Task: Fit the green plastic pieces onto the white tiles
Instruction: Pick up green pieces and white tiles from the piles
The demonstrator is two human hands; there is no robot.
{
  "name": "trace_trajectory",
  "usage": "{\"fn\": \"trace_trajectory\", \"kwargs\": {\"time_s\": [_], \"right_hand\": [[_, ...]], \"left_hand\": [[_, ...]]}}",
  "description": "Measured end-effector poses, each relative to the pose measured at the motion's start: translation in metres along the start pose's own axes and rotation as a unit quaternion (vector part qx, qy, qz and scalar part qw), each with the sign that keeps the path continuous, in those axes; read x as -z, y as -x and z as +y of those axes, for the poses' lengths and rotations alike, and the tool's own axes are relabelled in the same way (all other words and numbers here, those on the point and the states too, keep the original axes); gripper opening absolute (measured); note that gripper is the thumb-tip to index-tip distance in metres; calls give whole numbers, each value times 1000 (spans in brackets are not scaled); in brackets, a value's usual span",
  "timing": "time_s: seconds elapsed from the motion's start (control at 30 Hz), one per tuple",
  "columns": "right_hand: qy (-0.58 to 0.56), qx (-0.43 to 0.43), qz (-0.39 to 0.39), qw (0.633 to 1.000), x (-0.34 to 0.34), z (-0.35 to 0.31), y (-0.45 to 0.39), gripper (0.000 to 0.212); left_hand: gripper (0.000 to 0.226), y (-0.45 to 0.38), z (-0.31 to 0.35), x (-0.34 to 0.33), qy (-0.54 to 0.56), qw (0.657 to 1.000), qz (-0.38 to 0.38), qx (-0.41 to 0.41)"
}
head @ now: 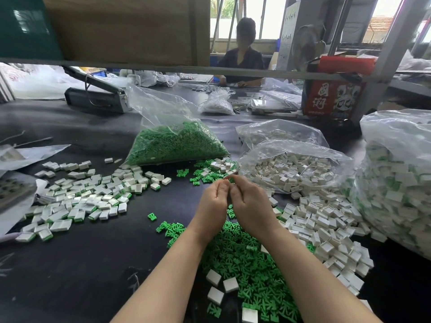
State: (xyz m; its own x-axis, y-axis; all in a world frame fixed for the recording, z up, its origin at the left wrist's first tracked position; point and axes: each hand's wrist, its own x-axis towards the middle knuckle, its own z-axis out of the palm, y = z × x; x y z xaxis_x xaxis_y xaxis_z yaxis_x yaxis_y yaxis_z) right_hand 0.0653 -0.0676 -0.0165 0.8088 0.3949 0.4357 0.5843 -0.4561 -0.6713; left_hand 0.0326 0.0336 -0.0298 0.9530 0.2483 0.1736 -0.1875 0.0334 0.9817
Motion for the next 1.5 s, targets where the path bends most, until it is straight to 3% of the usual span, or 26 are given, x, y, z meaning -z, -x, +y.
{"fn": "trace_trajectory", "kwargs": {"time_s": [0.8,0.9,1.03,1.13,1.2,1.37,1.5], "right_hand": [[24,27,-30,999,4,5,0,24],[20,23,-29,999,6,5,-3,32],[-99,-5,-35,994,10,5,-6,41],[-198,-24,-29,980,11,5,-9,35],[-220,-7,-10,975,12,5,-10,31],[-172,15,36,984,13,6,-9,36],[-280,-42,32,958,12,-2,-9,18]], "left_hand": [[26,-1,-4,5,-5,1000,-28,10],[25,-2,-1,6,8,999,-33,8],[27,-2,4,6,23,999,-44,-6],[30,-1,7,8,26,998,-48,-32],[22,-2,8,10,30,998,-37,-45],[28,0,9,8,54,996,-59,-47],[28,2,12,7,40,996,-44,-62]]}}
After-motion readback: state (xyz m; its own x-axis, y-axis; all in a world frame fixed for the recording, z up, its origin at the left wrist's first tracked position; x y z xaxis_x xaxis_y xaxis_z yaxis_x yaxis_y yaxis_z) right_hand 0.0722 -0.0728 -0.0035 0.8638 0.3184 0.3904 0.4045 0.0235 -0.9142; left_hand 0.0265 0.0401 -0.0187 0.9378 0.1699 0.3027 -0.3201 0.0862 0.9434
